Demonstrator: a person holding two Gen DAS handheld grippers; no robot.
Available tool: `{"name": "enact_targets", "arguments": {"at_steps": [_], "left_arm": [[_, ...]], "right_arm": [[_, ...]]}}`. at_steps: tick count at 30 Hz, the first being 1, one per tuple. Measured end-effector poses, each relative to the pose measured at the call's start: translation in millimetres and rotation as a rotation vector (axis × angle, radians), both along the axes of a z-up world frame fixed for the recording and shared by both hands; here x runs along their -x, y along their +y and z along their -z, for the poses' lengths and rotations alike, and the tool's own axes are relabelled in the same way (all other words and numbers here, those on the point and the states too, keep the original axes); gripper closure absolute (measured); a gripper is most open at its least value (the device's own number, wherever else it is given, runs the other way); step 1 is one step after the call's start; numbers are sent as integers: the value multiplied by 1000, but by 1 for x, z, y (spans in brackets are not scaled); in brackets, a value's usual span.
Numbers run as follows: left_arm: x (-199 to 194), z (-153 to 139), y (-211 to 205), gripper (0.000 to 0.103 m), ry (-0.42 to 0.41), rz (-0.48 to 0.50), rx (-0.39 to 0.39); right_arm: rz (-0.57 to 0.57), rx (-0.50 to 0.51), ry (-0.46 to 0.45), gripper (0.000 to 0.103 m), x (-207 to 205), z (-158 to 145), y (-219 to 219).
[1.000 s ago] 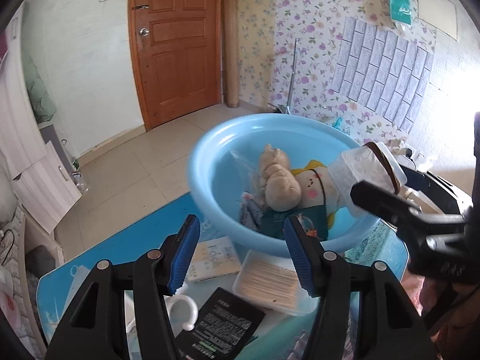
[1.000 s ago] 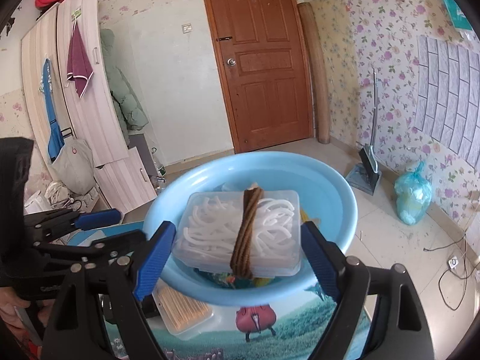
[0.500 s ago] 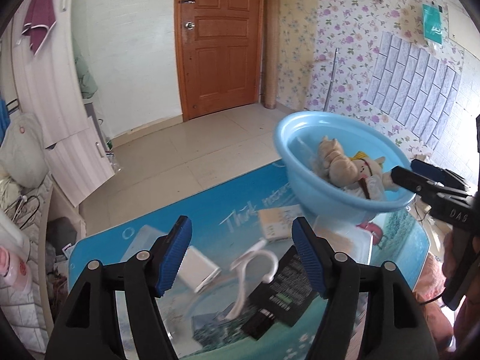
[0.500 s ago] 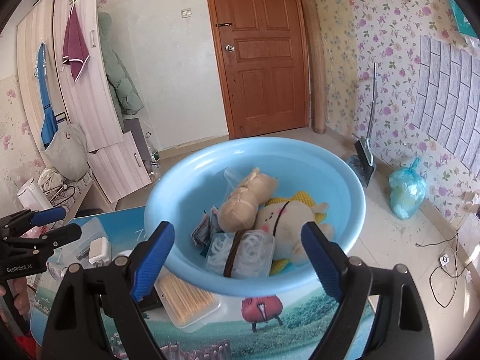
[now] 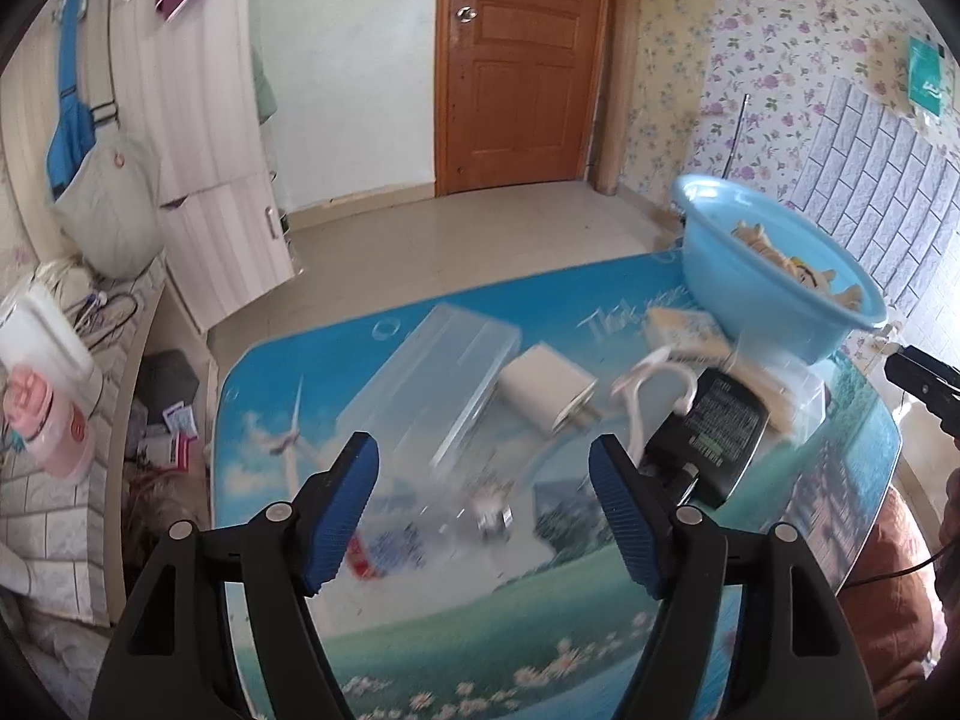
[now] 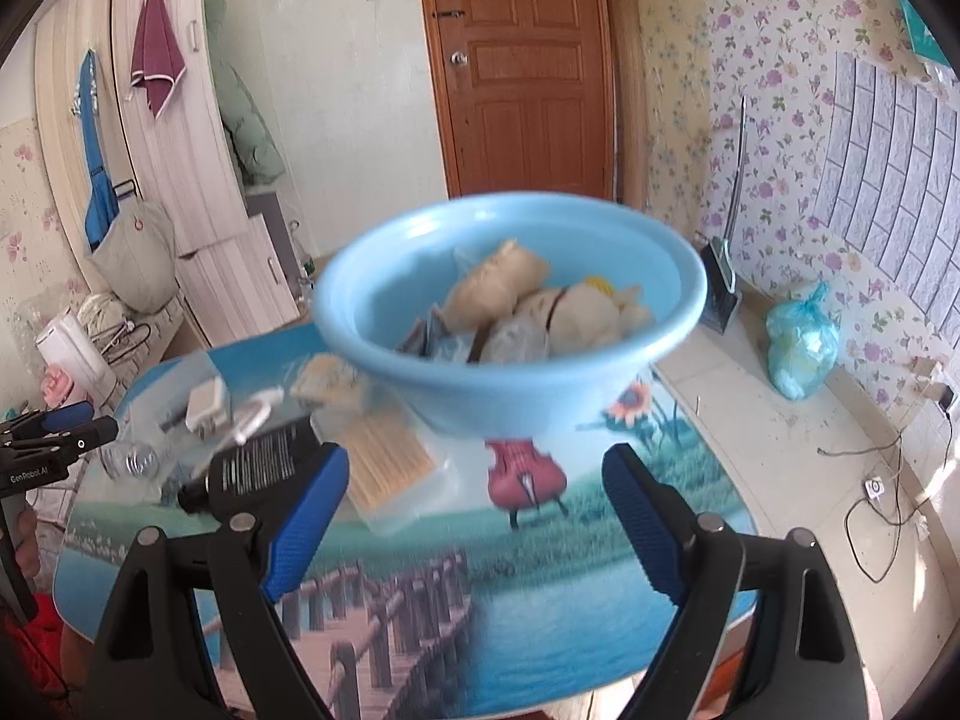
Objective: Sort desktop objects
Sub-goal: 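Reach the left tool to the clear water bottle and grasp it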
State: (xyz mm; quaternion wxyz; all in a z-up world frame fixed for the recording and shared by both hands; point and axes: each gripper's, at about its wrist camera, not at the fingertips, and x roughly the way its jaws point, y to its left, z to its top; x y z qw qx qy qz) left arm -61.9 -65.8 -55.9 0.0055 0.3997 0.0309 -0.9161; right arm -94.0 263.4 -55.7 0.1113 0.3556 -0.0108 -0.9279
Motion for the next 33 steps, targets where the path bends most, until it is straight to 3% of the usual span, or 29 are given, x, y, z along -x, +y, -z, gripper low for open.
{"name": "enact_targets", "arguments": {"at_steps": [7,20,33], "left_arm": [[-17,20,-23,27,-43,-40,-5],[-11,35,-24,11,-85,-44,-48],[8,48,-12,9,-140,-48,-59]], "right_arm": [[19,-1,-64,15,-6,15,3],[11,-26,-79,15,1,20,-8],[-78,-70,-126,15,28,43,-36]]}}
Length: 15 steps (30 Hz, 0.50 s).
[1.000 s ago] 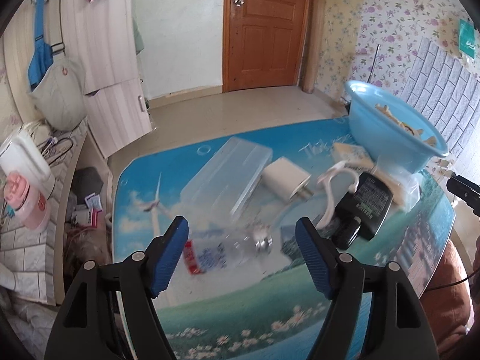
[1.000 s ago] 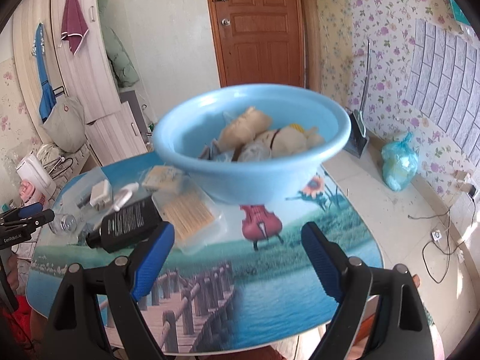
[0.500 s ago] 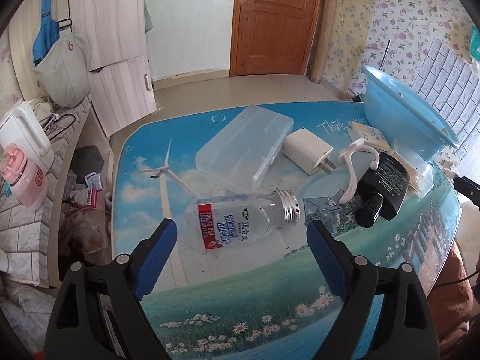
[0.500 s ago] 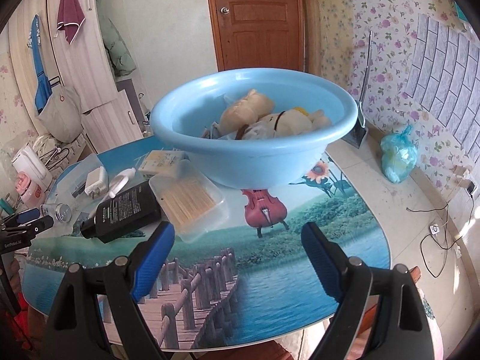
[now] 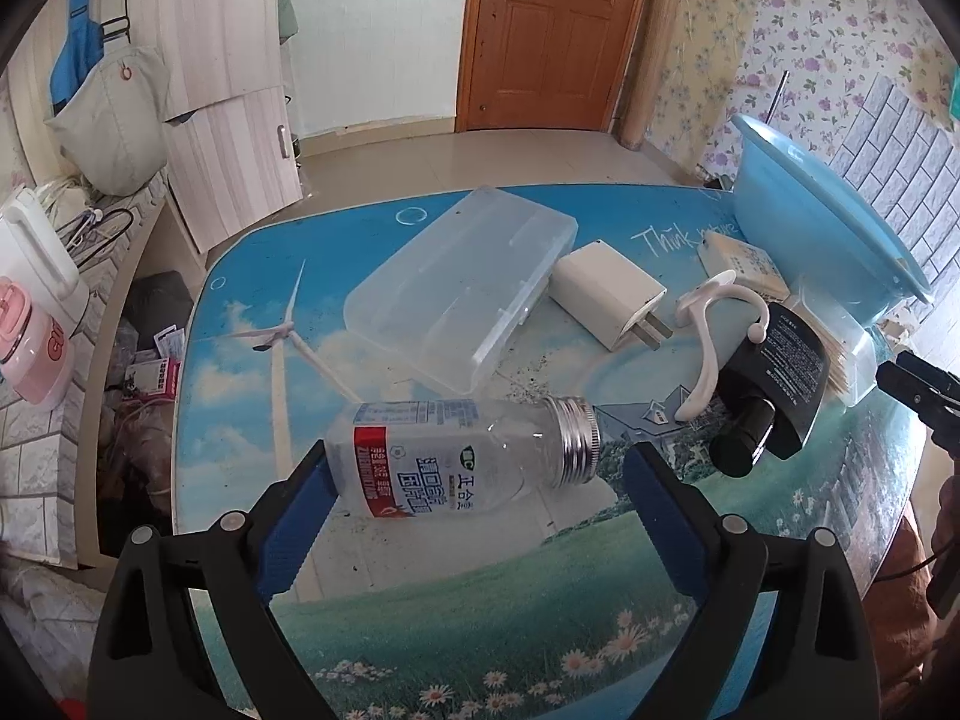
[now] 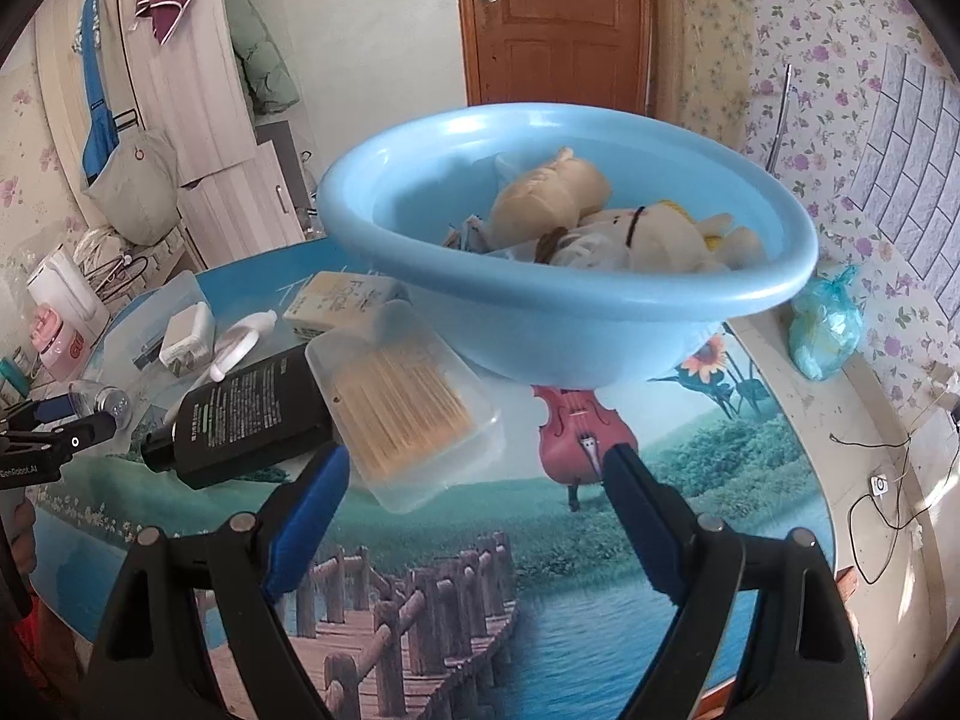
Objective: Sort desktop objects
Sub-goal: 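Reach the left tool to the clear water bottle and grasp it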
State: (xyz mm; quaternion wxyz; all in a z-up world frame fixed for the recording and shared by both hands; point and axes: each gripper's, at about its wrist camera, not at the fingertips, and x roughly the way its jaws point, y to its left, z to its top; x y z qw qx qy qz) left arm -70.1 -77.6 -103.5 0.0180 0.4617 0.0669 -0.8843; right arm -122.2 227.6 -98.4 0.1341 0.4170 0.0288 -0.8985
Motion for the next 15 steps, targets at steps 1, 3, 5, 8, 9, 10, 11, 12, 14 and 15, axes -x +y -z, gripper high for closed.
{"name": "enact_targets", "arguments": {"at_steps": [1,3,5,8,9,10,11,12,14,15], "left_arm": [[1,1,-1,9,-4,0,0],[4,3,-1,9,-11,-4,1],[6,5,-1,9,-15,-5,5],[8,6,-2,9,-19,-6,0],[8,6,-2,9,-18,-6,-2],[9,6,-3,9,-16,-5,-4],[9,6,-3,9,-14,-3,-7],[8,6,-3,9,-8,-2,-8],[6,3,-4,11,5,1,-7],[5,2,-4,15,11,5,-5]], "right_arm": [[-6,-1,-5,15,2,2,-2],[-17,2,-12,16,5,4,-4],[-26,3,-14,16,9,5,-6],[-27,36,-33,16,15,8,-7],[-29,46,-38,18,16,9,-7],[-36,52,-40,21,16,9,-8],[-46,52,-41,23,16,10,-10],[-57,54,-41,29,15,10,-11],[-74,49,-43,35,13,11,-14],[-75,42,-40,36,11,11,-15]]}}
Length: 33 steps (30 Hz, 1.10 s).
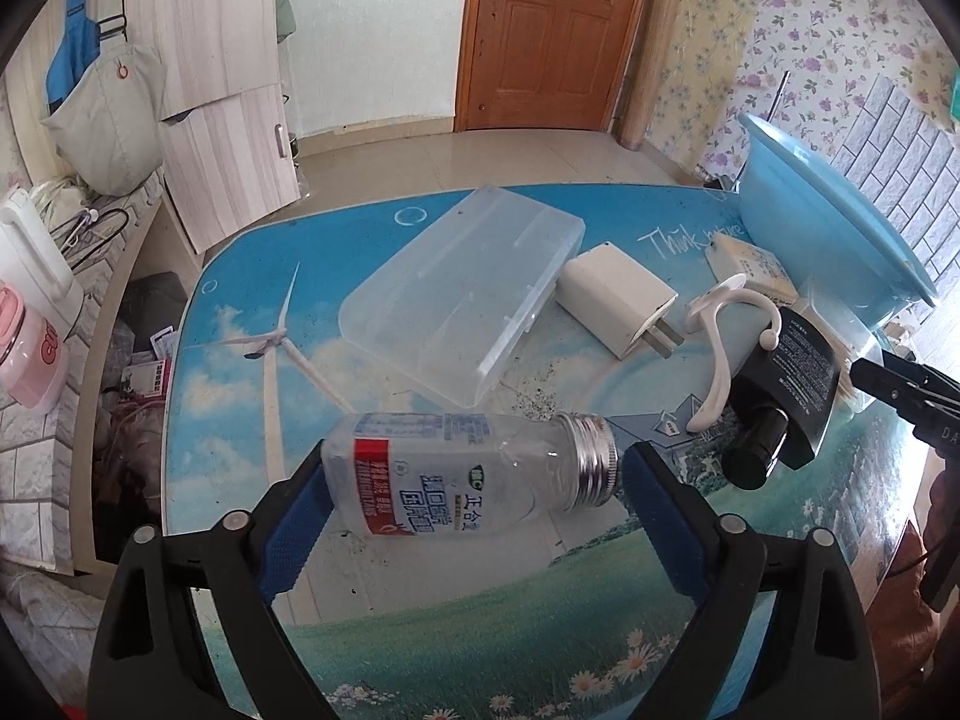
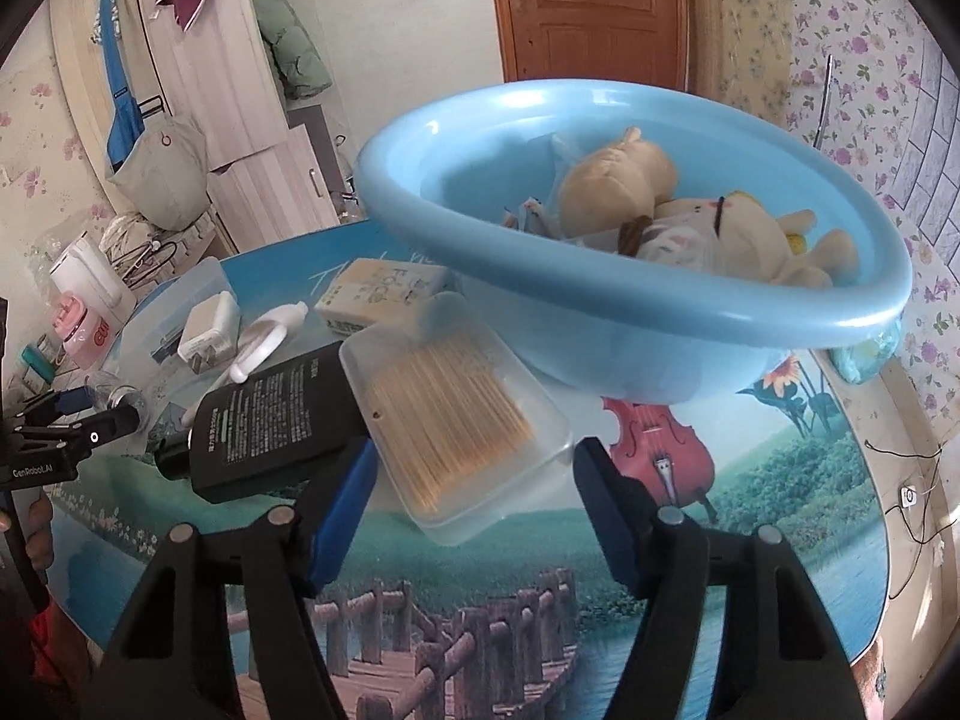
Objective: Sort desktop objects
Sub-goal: 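Reach the left tool to the clear water bottle and grasp it, then grasp the clear toothpick box with the right tool while the left holds the bottle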
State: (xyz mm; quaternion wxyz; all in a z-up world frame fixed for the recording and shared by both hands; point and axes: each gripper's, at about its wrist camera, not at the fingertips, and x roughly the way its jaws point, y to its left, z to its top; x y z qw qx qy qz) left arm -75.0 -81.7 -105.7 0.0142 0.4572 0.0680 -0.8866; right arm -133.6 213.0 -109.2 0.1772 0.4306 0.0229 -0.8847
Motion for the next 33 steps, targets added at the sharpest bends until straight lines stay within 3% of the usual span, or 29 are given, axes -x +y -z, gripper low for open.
{"name": "enact_targets", "arguments": {"at_steps": [9,26,33], "left_arm": [[-9,-7,4,17,12,27,11],[-41,-27,24,17,48,76,16],[-51,-19,36,17,19,106,21]], "right_arm": [[17,-2,-7,37,-11,-2,9],[167,-69,-13,38,-50,-7,53],[101,-60,-54,38,-74,-7,48]]}}
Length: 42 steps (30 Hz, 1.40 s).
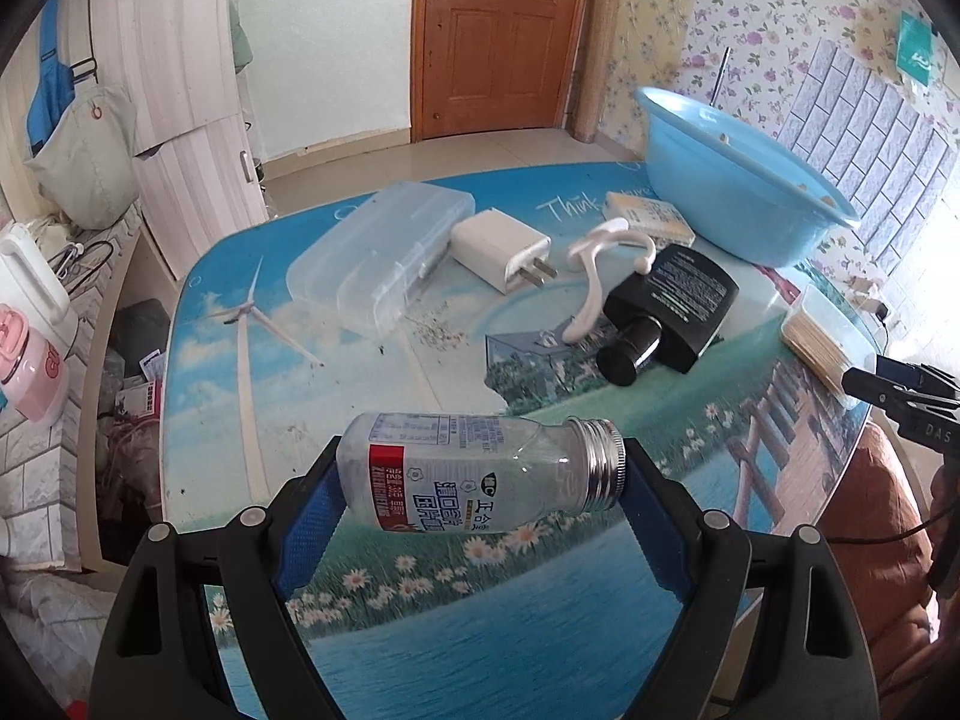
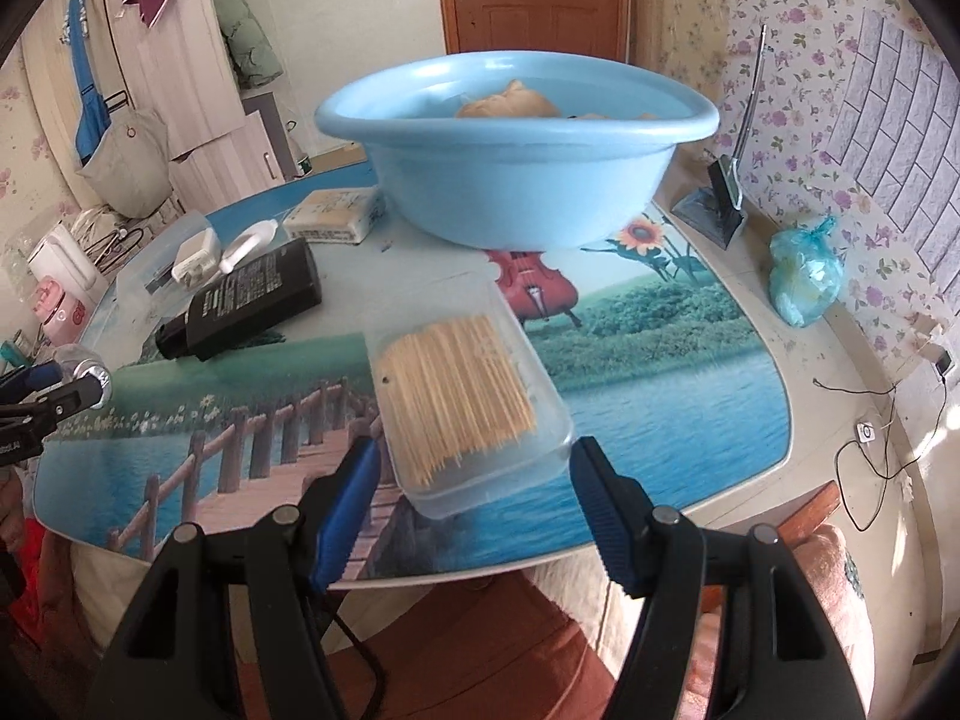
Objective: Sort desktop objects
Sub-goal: 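Grasp the clear toothpick box with the right tool while the left holds the bottle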
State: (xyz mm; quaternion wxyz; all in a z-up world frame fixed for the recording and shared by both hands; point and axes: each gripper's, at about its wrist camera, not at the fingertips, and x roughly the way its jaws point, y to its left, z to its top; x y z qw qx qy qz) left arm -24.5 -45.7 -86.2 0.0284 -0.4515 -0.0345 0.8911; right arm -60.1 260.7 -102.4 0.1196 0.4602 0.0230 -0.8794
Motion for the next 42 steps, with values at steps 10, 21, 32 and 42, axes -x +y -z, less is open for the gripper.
{"name": "enact_targets", "arguments": {"at_steps": [10,21,32,42], "left_arm": [[0,6,7,17,-16,15,0],[2,15,8,17,-38,26,-9],[3,20,5,17,-40,27,-7],[5,20,4,17,-39,34,-2]], "right_arm": [[34,-21,-24,36,-4,2,-6],[48,12,0,27,13,-6,-22],[16,-31,44,8,29,-1,-22],[-31,-42,49,1,45,10,-19]]}}
